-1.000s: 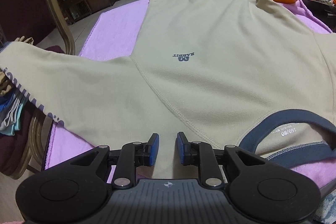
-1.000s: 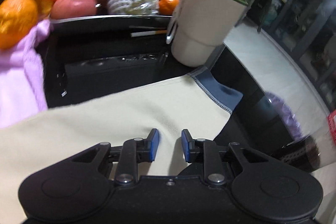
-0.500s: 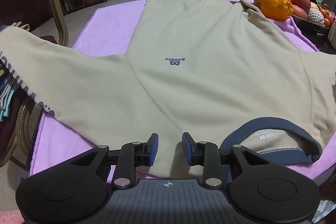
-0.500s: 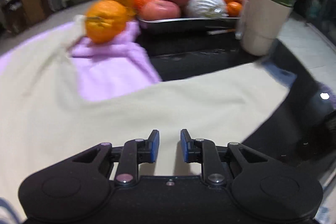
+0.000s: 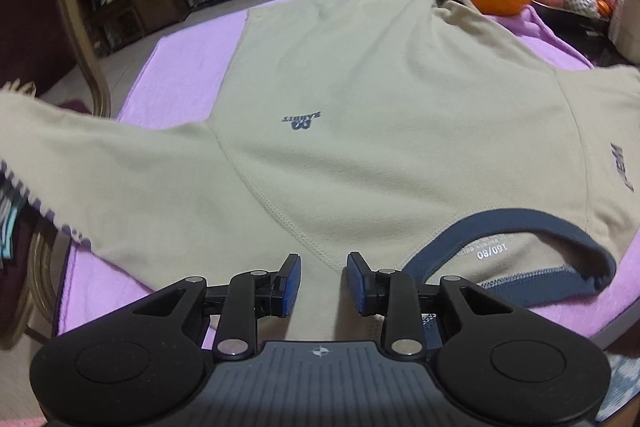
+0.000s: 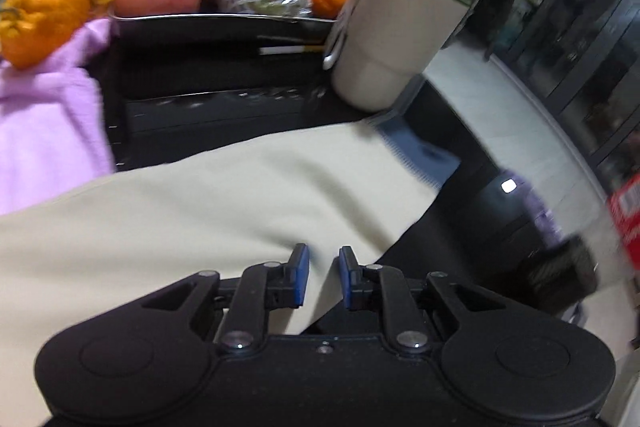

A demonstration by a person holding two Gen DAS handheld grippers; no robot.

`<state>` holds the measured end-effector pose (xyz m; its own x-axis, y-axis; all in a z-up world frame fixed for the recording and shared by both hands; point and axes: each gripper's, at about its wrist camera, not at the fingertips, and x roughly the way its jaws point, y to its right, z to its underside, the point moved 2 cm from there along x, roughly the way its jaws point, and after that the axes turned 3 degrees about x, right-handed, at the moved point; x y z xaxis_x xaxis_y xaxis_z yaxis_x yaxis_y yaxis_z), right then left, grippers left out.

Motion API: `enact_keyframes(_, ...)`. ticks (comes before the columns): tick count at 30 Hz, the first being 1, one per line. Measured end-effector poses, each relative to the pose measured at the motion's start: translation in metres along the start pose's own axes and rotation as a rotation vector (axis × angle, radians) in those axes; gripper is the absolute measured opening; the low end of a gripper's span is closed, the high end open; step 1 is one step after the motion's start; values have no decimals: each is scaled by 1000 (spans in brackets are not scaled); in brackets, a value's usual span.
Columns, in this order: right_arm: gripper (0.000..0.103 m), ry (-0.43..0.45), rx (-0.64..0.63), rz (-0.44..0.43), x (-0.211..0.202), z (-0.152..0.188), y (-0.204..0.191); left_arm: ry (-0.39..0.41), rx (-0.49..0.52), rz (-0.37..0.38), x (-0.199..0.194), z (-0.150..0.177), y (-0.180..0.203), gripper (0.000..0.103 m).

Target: Fold clothes

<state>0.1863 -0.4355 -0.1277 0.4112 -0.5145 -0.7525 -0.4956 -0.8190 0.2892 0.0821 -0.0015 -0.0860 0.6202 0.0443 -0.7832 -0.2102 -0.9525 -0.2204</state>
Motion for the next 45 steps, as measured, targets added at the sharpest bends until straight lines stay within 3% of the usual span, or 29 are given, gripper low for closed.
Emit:
enact_keyframes(3, 16, -4, 32, 1, 6, -3, 6, 39, 45, -12, -8, 2, 2, 31)
enact_keyframes(6, 16, 28, 85, -104, -33, -1, 5, 58, -3, 3, -14, 1, -11, 32)
enact_keyframes(7, 17, 35, 107, -173, -51, 1, 3, 48, -40, 3, -13, 1, -18, 32)
enact_keyframes(11, 24, -5, 63, -618, -122, 39, -37, 0, -183, 6, -5, 2, -41, 31)
enact_keyframes(13, 24, -31, -65, -757, -147, 65, -71, -24, -185, -16, 0, 5, -41, 31)
enact_keyframes(16, 24, -11, -281, -846, -173, 93, -110, -51, -81, -72, 7, 10, -28, 31)
enact_keyframes(18, 24, -51, -379, -849, -174, 106, -124, -57, 3, -111, 4, 13, -20, 31)
enact_keyframes(20, 18, -82, -395, -794, -170, 113, -121, -82, 49, -143, 1, 17, -19, 31)
enact_keyframes(22, 11, -102, -369, -713, -165, 110, -109, -117, 24, -140, -1, 19, -27, 32)
enact_keyframes(25, 10, -139, -258, -695, -169, 105, -86, -134, -72, -80, -12, 15, -48, 31)
enact_keyframes(30, 18, 18, -144, -780, -216, 56, -64, 48, -153, -70, -53, -33, -85, 31)
enact_keyframes(32, 21, 81, -123, -810, -236, 27, -65, 76, -168, -64, -51, -58, -98, 33)
enact_keyframes(37, 42, 179, -89, -806, -258, -38, -88, 145, -207, -49, -45, -122, -129, 45)
enact_keyframes(40, 53, 201, -84, -759, -246, -68, -114, 123, -218, -54, -8, -157, -145, 51)
enact_keyframes(43, 53, 180, -82, -746, -220, -95, -147, 82, -250, -57, 44, -192, -163, 62)
enact_keyframes(45, 53, 166, -83, -743, -199, -115, -171, 64, -302, -27, 79, -213, -177, 62)
